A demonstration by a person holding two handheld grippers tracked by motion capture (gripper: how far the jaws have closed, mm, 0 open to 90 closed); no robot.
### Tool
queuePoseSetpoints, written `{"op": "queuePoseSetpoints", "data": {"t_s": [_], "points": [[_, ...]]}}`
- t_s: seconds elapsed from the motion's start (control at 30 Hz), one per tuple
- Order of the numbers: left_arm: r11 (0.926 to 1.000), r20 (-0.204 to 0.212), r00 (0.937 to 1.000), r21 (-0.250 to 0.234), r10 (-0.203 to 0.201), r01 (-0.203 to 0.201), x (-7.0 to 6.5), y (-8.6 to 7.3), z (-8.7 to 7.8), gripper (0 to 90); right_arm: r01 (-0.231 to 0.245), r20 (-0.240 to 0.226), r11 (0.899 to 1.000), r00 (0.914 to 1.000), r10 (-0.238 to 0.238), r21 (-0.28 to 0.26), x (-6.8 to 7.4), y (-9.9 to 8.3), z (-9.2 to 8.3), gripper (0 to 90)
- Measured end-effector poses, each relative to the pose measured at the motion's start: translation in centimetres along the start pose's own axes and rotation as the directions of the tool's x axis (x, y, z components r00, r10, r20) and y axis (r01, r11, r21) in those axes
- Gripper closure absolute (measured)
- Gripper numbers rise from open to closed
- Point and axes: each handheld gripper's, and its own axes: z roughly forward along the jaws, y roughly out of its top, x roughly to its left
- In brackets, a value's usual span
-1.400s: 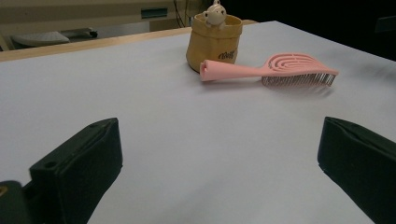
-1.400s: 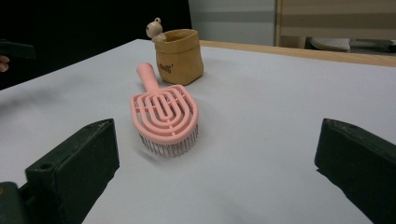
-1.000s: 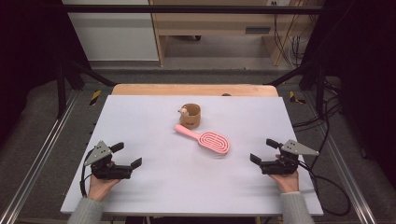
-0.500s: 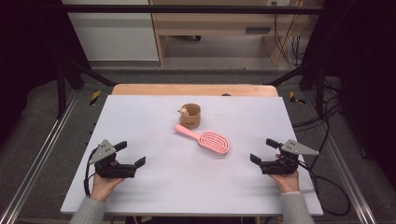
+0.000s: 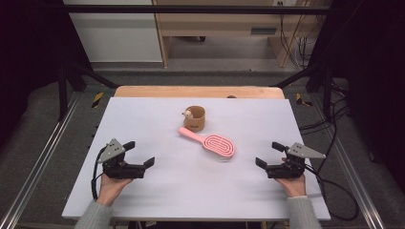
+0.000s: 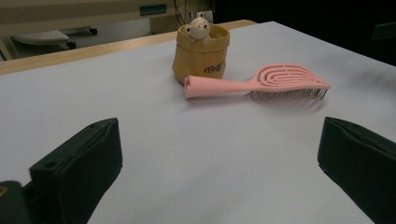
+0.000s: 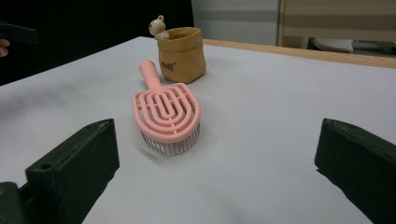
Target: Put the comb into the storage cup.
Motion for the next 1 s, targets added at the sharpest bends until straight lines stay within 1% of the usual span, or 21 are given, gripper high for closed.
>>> {"op": "queuePoseSetpoints", "data": {"t_s": [0.27, 0.4, 0.53, 0.7, 0.8, 1.0], "points": [[0.9999, 0.006, 0.9999, 0.003, 0.011, -0.011, -0.2, 0.7, 0.6, 0.0, 0.003, 0.001, 1.0, 1.0, -0.003, 0.001, 0.0, 0.0, 0.0, 0.2], [0.9999, 0.008, 0.9999, 0.002, 0.013, -0.013, -0.4, 1.3, 1.1, 0.0, 0.006, 0.002, 1.0, 1.0, -0.006, 0.004, 0.0, 0.0, 0.1, 0.2], [0.9997, 0.013, 0.9996, 0.004, 0.025, -0.025, -0.6, 1.8, 1.6, 0.0, 0.005, 0.001, 1.0, 1.0, -0.005, 0.005, 0.0, 0.0, 0.1, 0.2], [0.9996, 0.022, 0.9994, 0.005, 0.027, -0.027, -0.9, 2.4, 2.4, 0.0, 0.006, 0.0, 1.0, 1.0, -0.006, 0.006, 0.0, 0.0, 0.1, 0.2], [0.9992, 0.021, 0.9991, 0.013, 0.038, -0.038, -1.1, 2.8, 2.9, 0.0, 0.005, -0.001, 1.0, 1.0, -0.005, 0.008, 0.0, 0.0, 0.1, 0.2], [0.9991, 0.021, 0.999, 0.015, 0.039, -0.04, -1.1, 3.4, 3.7, 0.0, 0.004, -0.002, 1.0, 1.0, -0.004, 0.012, 0.0, -0.1, 0.1, 0.2]]}}
